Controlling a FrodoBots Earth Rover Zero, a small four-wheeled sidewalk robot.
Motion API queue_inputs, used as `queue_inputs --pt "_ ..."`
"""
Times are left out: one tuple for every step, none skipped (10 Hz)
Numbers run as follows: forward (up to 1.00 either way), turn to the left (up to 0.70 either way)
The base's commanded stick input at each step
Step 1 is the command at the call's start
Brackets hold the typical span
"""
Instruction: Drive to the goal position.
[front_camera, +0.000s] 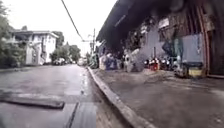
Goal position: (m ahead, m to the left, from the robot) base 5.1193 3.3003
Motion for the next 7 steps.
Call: queue_inputs --pt "1.00 0.06" --pt "1.00 0.21" --pt "1.00 0.27" --pt "1.00 0.27" --pt "1.00 0.27" --pt "1.00 0.27" --pt "1.00 0.27"
